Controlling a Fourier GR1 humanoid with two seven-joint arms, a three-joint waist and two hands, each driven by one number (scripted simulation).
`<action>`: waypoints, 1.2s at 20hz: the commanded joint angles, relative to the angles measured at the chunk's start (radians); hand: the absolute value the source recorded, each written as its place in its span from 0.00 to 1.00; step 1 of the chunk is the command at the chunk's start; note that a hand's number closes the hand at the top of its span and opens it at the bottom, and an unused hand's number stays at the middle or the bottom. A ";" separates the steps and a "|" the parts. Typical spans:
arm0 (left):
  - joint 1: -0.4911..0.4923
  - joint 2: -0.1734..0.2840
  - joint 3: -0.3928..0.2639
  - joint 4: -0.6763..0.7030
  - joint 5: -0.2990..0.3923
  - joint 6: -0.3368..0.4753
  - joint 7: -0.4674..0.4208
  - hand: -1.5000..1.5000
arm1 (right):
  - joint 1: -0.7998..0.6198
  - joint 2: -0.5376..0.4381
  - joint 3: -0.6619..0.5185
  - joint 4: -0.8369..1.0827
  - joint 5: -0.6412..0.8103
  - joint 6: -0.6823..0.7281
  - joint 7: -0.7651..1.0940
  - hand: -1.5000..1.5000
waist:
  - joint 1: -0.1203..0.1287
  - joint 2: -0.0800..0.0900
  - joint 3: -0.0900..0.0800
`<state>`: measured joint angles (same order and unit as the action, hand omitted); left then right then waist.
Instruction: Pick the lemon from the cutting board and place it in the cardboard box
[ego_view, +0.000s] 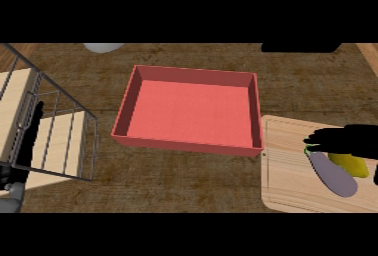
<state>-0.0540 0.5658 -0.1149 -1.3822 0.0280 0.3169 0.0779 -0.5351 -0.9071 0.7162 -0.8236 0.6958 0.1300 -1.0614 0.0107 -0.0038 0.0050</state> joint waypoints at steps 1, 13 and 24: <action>-0.013 -0.010 0.045 0.077 -0.003 -0.032 -0.049 0.50 | 0.055 0.010 -0.019 -0.043 0.025 0.025 -0.053 0.00 | -0.013 0.003 -0.006; -0.024 -0.054 0.063 0.082 -0.051 -0.025 -0.054 0.50 | 0.026 0.115 -0.223 -0.040 -0.032 -0.162 -0.050 1.00 | -0.017 0.004 -0.005; 0.172 0.004 0.127 -0.022 -0.022 0.025 0.019 0.50 | 0.226 0.224 -0.506 0.131 -0.197 -0.348 0.827 1.00 | -0.225 -0.067 -0.023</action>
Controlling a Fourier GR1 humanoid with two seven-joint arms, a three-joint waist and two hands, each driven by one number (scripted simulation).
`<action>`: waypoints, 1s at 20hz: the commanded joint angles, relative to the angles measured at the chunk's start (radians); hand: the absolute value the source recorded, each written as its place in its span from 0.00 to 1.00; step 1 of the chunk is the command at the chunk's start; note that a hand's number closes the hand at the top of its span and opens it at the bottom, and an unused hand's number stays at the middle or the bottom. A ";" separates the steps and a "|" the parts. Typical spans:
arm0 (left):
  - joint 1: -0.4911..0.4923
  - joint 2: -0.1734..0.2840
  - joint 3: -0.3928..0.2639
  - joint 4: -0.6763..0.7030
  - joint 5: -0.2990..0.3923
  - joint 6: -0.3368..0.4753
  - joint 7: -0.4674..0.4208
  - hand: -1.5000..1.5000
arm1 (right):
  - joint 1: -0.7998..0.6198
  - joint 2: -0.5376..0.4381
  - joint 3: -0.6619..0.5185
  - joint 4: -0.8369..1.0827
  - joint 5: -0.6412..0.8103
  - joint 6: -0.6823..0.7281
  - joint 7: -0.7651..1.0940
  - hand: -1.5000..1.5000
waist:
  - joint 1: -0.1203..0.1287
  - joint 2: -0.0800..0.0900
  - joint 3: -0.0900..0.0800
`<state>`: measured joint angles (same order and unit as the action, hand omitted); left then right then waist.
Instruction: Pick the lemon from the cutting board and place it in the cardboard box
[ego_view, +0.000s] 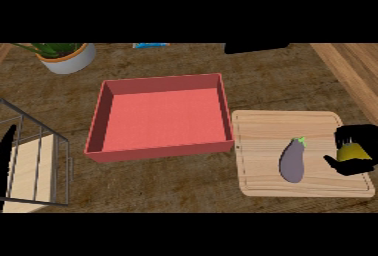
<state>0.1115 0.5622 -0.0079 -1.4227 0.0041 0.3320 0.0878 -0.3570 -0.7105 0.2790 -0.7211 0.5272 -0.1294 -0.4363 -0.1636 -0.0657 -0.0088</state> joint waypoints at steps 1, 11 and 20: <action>0.016 0.002 0.021 0.017 0.003 0.018 0.011 0.50 | 0.027 0.029 -0.086 0.003 -0.034 -0.113 0.241 1.00 | -0.051 -0.010 -0.014; 0.028 0.025 0.025 -0.019 0.007 -0.002 0.012 0.50 | -0.091 0.177 -0.045 -0.282 0.089 -0.359 0.570 1.00 | 0.012 -0.006 -0.016; -0.024 0.014 0.005 -0.024 0.005 -0.024 -0.001 0.50 | -0.267 0.418 0.071 -0.507 0.278 -0.345 1.062 1.00 | 0.078 0.020 -0.006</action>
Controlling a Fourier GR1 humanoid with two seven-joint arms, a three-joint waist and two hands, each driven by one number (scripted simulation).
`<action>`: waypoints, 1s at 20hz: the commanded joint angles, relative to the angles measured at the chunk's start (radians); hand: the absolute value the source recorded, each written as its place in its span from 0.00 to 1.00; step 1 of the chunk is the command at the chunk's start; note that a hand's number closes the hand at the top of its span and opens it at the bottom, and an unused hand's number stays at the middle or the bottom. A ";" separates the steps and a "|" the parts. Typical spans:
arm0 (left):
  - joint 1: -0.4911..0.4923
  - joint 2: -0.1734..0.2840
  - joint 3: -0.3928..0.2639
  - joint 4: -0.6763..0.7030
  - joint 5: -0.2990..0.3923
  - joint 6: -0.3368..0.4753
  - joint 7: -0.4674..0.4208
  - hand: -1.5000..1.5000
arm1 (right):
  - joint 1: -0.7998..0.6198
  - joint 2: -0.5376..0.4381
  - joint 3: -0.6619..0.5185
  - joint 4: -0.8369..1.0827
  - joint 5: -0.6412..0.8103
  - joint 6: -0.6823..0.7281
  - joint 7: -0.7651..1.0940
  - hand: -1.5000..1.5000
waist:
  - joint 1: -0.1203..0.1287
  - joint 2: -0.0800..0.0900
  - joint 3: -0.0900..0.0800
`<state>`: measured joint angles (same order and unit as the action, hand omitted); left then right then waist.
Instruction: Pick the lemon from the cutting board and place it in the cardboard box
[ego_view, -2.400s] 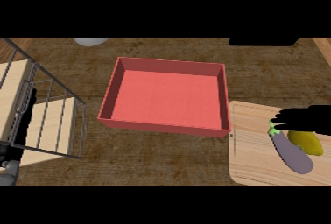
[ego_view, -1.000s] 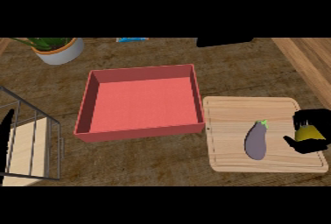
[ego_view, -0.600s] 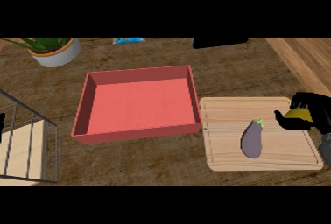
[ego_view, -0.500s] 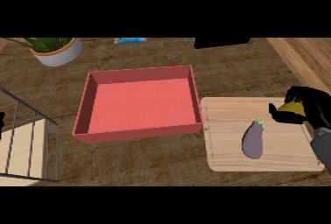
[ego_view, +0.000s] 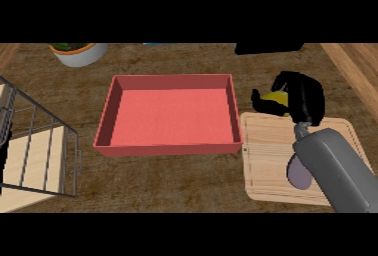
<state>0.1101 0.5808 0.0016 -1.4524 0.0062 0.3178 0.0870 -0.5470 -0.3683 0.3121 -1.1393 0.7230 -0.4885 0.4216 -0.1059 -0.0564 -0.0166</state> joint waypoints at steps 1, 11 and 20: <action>-0.037 -0.004 -0.017 -0.007 -0.004 -0.011 0.013 0.50 | -0.116 0.112 0.047 -0.096 0.114 0.022 0.273 1.00 | 0.031 0.013 0.004; -0.173 -0.041 -0.046 0.073 -0.019 -0.050 0.008 0.50 | -0.450 0.363 0.036 -0.106 0.387 0.214 0.873 1.00 | 0.100 0.055 0.014; -0.199 -0.044 -0.034 0.064 -0.028 -0.080 0.014 0.50 | -0.604 0.367 -0.131 0.269 0.347 0.099 0.758 1.00 | 0.139 0.066 0.016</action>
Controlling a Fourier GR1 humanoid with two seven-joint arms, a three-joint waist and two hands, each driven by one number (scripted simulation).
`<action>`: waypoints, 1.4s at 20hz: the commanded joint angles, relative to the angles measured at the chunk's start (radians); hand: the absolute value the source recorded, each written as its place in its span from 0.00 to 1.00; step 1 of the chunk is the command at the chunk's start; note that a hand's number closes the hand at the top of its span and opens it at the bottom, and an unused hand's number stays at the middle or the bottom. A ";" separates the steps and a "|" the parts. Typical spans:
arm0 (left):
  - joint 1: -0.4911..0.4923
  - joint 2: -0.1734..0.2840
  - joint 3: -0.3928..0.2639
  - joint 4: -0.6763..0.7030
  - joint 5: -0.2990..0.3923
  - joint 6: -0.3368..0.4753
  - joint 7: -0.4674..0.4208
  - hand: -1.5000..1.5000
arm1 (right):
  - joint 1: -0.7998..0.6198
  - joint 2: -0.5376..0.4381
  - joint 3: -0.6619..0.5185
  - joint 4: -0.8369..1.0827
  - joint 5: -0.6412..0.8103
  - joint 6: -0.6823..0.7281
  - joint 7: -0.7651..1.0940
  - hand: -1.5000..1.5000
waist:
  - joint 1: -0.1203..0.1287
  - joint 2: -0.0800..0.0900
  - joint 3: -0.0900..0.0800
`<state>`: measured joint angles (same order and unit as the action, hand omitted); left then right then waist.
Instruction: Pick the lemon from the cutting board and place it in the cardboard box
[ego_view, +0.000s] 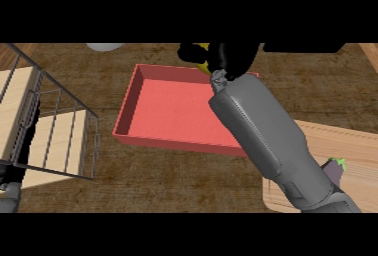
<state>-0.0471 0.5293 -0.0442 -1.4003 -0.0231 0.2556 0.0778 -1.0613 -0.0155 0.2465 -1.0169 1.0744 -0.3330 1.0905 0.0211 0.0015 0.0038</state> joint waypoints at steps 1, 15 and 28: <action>-0.063 -0.041 -0.009 0.101 -0.024 0.004 -0.030 0.50 | -0.055 0.015 -0.053 0.162 -0.013 -0.072 0.076 1.00 | 0.000 0.011 -0.005; -0.058 -0.033 0.021 0.083 -0.030 -0.026 -0.047 0.50 | -0.072 0.015 -0.145 0.450 -0.182 -0.431 -0.113 0.00 | 0.027 0.011 -0.004; -0.005 -0.052 0.037 0.043 -0.050 0.003 0.009 0.50 | 0.014 0.015 -0.177 0.234 -0.052 -0.691 -0.157 0.00 | -0.036 -0.008 -0.004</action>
<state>-0.0456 0.4924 -0.0194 -1.3976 -0.0571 0.2388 0.0910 -1.1103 -0.0080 0.0681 -0.6807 1.0016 -0.9281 0.9037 0.0098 -0.0051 0.0076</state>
